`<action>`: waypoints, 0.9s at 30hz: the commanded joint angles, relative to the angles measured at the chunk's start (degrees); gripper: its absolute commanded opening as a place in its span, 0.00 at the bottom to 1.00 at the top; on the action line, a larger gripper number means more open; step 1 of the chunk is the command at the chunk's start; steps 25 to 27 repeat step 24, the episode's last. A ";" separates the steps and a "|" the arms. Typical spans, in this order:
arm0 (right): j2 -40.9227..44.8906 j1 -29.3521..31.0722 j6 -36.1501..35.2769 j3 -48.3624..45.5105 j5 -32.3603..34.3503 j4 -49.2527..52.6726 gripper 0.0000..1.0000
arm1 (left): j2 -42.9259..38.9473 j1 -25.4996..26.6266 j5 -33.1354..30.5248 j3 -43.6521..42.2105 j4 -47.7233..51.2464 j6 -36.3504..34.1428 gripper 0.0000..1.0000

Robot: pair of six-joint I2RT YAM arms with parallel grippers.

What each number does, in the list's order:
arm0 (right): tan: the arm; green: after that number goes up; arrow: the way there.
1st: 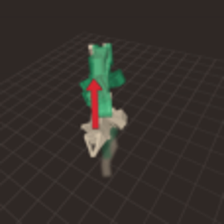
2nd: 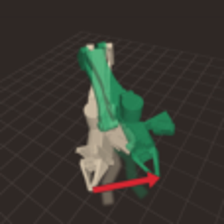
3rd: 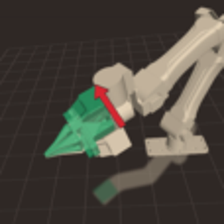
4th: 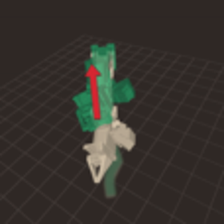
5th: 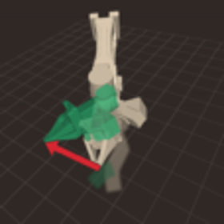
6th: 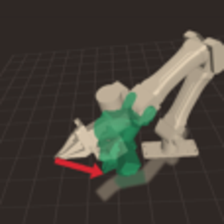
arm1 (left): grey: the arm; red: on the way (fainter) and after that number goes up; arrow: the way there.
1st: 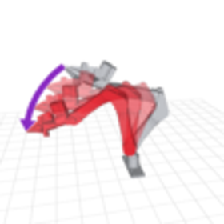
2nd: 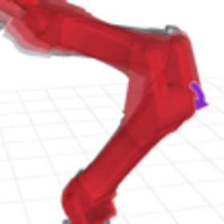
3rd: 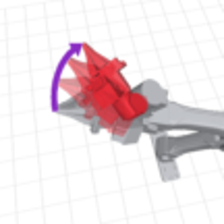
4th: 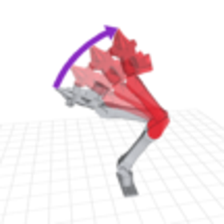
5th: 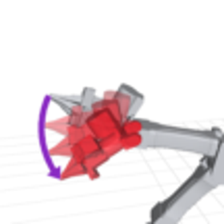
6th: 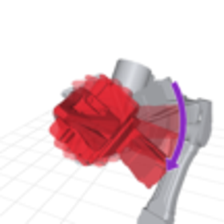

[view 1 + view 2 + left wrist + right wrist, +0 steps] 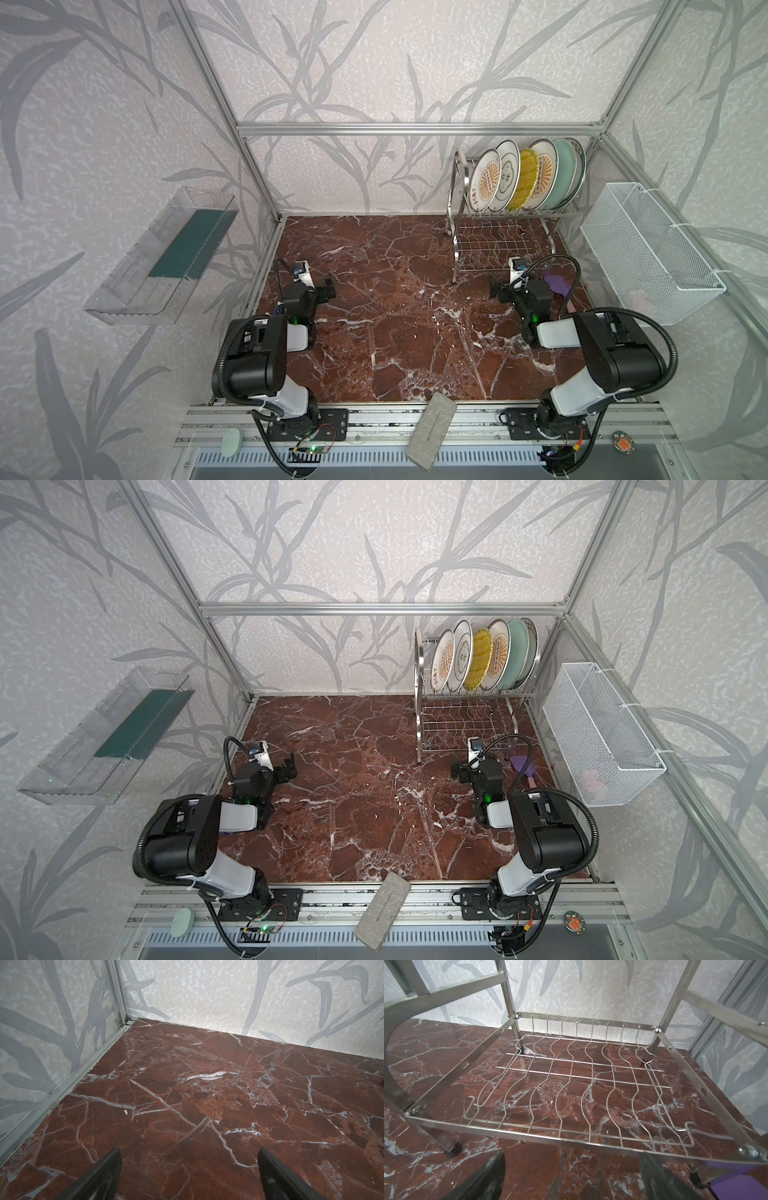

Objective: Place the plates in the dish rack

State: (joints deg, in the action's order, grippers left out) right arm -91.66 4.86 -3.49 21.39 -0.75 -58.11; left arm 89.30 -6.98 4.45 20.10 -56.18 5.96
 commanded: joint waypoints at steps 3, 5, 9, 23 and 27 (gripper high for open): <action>0.78 -0.28 -0.05 -0.02 -0.87 1.90 0.99 | 0.35 0.05 -0.05 -0.37 -1.47 -1.41 0.99; 0.78 -0.29 -0.13 0.04 -0.92 1.85 0.99 | 0.35 0.07 -0.05 -0.36 -1.46 -1.39 0.99; 0.78 -0.29 -0.12 0.03 -0.92 1.94 0.99 | 0.35 0.05 -0.05 -0.35 -1.42 -1.39 0.99; 0.78 -0.29 -0.17 0.05 -0.94 1.94 0.99 | 0.35 0.43 2.53 0.78 0.64 -2.72 0.99; 0.80 -0.30 -0.12 0.06 -0.92 1.88 0.99 | 0.35 0.44 2.53 0.78 0.64 -2.70 0.99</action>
